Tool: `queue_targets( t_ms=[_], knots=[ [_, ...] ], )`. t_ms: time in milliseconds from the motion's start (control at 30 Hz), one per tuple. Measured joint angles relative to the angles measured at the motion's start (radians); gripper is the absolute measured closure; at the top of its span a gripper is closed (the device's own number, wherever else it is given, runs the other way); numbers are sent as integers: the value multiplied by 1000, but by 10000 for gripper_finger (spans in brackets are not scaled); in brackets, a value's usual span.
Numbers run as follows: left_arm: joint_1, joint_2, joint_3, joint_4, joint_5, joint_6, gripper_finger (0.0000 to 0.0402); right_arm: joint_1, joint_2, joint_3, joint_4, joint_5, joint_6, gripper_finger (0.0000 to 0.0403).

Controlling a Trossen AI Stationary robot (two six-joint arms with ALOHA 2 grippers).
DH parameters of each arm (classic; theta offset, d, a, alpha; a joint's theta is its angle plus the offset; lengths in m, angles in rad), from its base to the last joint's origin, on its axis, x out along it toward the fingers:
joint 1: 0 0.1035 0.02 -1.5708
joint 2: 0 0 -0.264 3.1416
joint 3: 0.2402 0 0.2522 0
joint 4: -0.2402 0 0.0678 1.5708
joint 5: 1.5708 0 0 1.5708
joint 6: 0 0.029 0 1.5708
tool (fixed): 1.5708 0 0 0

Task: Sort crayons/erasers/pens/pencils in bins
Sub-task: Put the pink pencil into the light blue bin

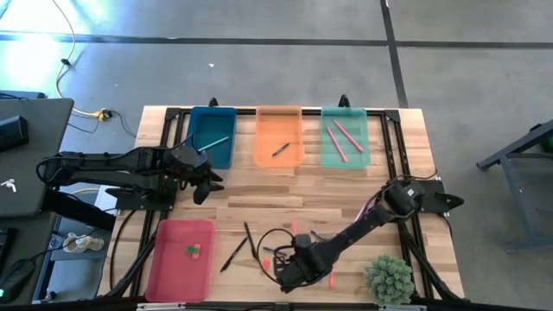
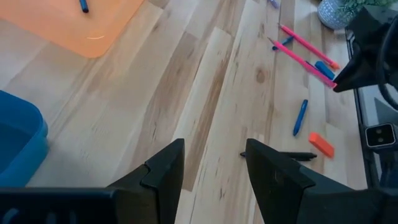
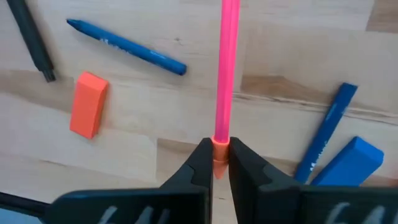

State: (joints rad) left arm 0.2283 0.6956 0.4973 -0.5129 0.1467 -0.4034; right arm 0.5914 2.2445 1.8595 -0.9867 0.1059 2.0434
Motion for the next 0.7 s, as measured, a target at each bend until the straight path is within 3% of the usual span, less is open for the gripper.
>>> queue_targets(
  t_ms=[100,300,700],
  knots=[
    [0,0,0,0,0,14,243,-2,-11,0,-4,3,-6,391],
    [0,0,0,0,1,15,243,-8,-50,0,-50,136,18,391],
    [0,0,0,0,55,16,243,-33,-153,0,-315,262,70,391]
  ],
)
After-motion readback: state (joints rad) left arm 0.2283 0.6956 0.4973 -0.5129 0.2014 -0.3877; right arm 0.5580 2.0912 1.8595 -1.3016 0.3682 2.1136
